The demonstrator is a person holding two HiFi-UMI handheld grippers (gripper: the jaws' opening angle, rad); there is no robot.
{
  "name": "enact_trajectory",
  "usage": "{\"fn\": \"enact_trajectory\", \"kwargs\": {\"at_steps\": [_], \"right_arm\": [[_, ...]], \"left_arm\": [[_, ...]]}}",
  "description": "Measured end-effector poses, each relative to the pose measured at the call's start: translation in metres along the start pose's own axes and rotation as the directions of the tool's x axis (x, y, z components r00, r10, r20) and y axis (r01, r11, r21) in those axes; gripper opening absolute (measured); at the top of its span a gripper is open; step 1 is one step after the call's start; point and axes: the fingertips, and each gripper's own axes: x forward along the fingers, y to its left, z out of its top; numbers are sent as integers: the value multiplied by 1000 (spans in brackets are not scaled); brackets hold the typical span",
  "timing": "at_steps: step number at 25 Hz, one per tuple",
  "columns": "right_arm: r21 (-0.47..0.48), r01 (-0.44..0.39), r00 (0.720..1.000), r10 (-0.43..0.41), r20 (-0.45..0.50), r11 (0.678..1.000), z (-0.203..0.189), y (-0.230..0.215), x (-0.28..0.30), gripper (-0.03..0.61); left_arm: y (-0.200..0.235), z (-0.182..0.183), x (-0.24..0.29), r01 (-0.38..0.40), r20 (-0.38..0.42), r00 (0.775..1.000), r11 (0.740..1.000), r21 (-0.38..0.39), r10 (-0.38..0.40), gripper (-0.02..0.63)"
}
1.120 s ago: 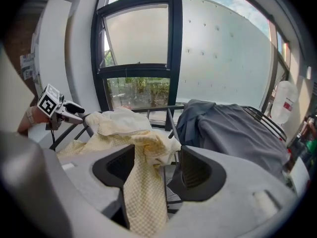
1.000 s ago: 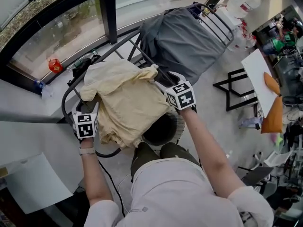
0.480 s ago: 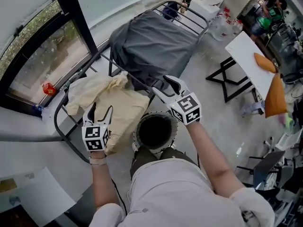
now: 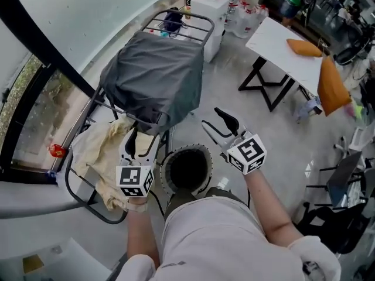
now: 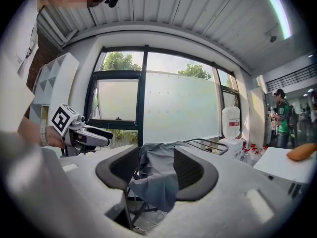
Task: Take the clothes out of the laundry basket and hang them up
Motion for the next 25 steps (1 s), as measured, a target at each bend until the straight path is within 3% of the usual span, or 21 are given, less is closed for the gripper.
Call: {"fn": "enact_trajectory", "kwargs": {"at_steps": [6,10,17,25], "right_arm": [[26,108,992,-109,58,994,1,-29,-63,198],[27,162,983,-164,77,986,-3,-40,-95,183],[39,229,971,-231,56,973,-25,-48,-120,175],[50,246,967,-249,61,968,-33,-39,-116,155]], "left_arm": [[-72,32,33,163,76,983,984,69,-168,272],[-115,34,47,243,73,965,961,129,-253,267],[-142,22,54,328,60,941,941,83,-333,267],[-136,13,49,333,41,941,940,72,-336,267]]}}
